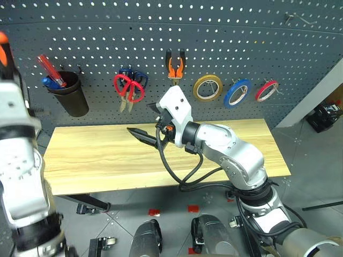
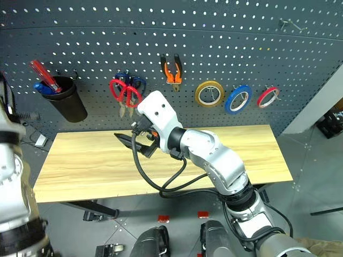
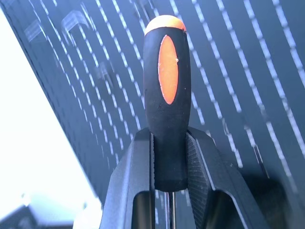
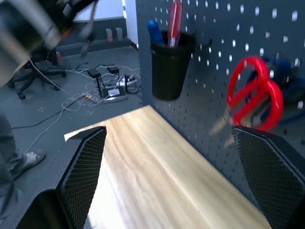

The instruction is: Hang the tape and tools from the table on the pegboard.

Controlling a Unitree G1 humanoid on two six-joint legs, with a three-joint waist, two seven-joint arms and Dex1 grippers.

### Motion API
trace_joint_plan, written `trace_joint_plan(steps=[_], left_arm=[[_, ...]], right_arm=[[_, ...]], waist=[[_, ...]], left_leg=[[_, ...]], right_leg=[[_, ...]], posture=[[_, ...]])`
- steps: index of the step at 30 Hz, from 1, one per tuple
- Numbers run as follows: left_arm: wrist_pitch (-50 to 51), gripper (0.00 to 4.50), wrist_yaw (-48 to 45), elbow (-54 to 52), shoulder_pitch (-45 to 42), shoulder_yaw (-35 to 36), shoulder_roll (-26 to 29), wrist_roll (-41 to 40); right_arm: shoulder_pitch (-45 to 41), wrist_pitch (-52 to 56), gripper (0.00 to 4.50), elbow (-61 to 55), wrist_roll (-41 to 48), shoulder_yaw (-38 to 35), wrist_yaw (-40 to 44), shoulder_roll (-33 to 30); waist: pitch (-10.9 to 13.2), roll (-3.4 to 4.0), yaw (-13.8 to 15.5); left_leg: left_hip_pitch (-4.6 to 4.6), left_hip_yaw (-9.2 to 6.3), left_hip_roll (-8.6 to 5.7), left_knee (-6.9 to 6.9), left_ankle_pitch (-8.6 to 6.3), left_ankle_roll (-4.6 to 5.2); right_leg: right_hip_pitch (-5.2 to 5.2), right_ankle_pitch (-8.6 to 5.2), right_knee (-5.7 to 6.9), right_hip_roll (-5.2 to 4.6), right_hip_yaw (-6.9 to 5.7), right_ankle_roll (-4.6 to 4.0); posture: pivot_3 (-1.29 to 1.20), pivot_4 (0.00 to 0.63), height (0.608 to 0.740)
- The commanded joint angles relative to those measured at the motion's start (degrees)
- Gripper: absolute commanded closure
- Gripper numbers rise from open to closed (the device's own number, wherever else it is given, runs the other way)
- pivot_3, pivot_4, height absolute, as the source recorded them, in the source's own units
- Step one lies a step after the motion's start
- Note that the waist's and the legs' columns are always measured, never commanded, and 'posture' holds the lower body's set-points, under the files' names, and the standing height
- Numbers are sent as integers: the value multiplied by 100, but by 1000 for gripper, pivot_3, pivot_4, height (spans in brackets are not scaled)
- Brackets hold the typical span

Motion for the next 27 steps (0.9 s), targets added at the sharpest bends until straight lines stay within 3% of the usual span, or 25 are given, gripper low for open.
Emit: trace_joint_plan(steps=[1,9,16,27], left_arm=[[-696,3959,-128,1080,-861,-396,260,48],[-2185,3959,-78,3424,-2304,-863,598,231],[-3139,3959,263,5168,-3129,-1090,567,334],[-3433,3959,541,5324,-2644,-956,487,96]], right_arm=[[-286,211,0,-41,12,-72,-82,73],[-495,586,0,-349,164,-212,-143,186],[-489,587,0,-359,171,-136,-212,219],[-494,617,0,-387,205,-189,-322,241]], waist=[[-38,-6,-4],[-54,-4,-152],[-58,-5,-287],[-58,-4,-543]], left_leg=[[4,1,-1,0,4,-7],[1,8,1,-1,13,-21],[2,10,-2,2,14,-20],[4,8,-3,7,15,-19]], right_leg=[[2,0,2,0,0,0],[-3,1,3,1,8,-1],[-3,1,6,-1,9,0],[-2,2,16,-2,13,1]], posture=[[-220,98,740],[-263,99,740],[-279,102,740],[-298,117,740]])
